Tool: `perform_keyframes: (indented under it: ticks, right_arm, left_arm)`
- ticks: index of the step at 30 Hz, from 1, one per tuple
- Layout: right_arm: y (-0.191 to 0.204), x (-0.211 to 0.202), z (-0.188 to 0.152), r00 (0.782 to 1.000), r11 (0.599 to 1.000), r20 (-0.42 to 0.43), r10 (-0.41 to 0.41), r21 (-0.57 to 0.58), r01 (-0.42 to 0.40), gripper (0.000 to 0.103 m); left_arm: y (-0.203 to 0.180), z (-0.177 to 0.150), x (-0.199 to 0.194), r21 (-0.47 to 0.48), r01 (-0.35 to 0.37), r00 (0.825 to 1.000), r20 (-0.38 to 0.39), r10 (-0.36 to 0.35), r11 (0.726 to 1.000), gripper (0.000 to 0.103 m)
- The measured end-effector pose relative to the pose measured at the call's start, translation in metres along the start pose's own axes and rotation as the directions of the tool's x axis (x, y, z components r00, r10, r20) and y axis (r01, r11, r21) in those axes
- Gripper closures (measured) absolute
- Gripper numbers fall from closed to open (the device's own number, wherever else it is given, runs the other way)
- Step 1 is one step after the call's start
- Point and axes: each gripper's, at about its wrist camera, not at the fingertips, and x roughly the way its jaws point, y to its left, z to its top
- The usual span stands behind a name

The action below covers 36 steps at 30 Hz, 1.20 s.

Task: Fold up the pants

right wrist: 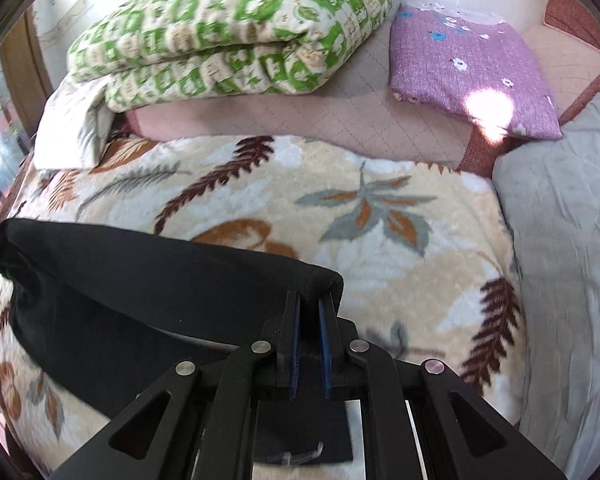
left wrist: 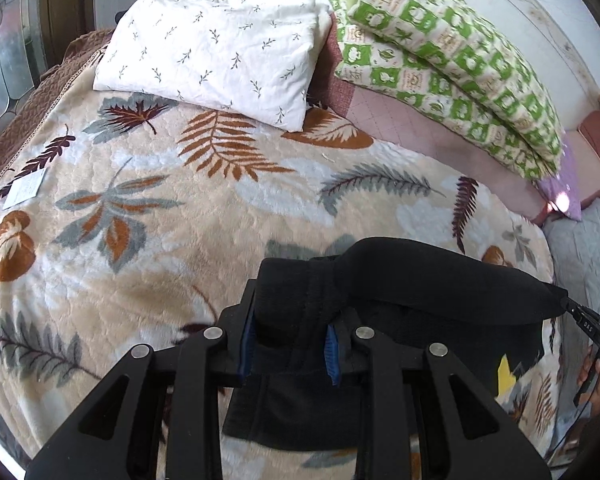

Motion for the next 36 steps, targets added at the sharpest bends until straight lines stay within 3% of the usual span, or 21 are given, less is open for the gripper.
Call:
perform_keyframes:
  ticks: [8,12,16,19,23,28,32,35,36]
  right_arm:
    - [-0.004,-0.011,-0.063,0.999,0.998,-0.027,0.047,0.054,-0.045,0.095]
    - [-0.006,-0.011,-0.089,0.997,0.996,-0.053,0.053,0.078,-0.049,0.095]
    - [-0.009,-0.012,-0.109,0.996,0.992,-0.073,0.051,0.115,-0.042,0.094]
    - [-0.008,-0.014,-0.117,0.997,0.993,-0.079,0.009,0.115,0.000,0.086]
    - [-0.004,-0.023,-0.122,0.996,0.993,-0.084,-0.040,0.107,0.048,0.081]
    - [-0.010,-0.051,-0.124,0.996,0.988,-0.056,-0.068,0.132,0.075,0.080]
    - [-0.021,-0.087,-0.119,1.000,0.972,0.021,-0.010,0.233,0.004,0.077]
    - [-0.022,-0.103,-0.111,0.998,0.955,0.066,0.025,0.294,-0.043,0.061]
    - [-0.021,-0.105,-0.107,0.997,0.949,0.067,0.033,0.310,-0.052,0.058]
  left_arm:
    - [0.002,-0.060,-0.021,0.120,-0.010,1.000,0.023,0.007,0.993,0.078]
    - [0.001,-0.094,-0.013,0.205,-0.043,0.999,-0.021,0.049,0.978,0.078]
    - [0.010,-0.110,-0.006,0.205,-0.042,0.996,-0.064,0.056,0.978,0.077]
    - [0.012,-0.116,-0.004,0.218,-0.065,0.992,-0.089,0.086,0.974,0.072]
    - [0.020,-0.118,-0.013,0.211,-0.051,0.991,-0.114,0.076,0.976,0.060]
    - [0.038,-0.116,-0.036,0.154,0.028,0.990,-0.138,-0.007,0.988,0.060]
    - [0.049,-0.094,-0.054,0.063,0.093,0.990,-0.116,-0.085,0.994,0.060]
    - [0.046,-0.070,-0.051,0.036,0.109,0.988,-0.117,-0.104,0.993,0.041]
    - [0.042,-0.062,-0.043,0.042,0.098,0.988,-0.121,-0.092,0.994,0.040]
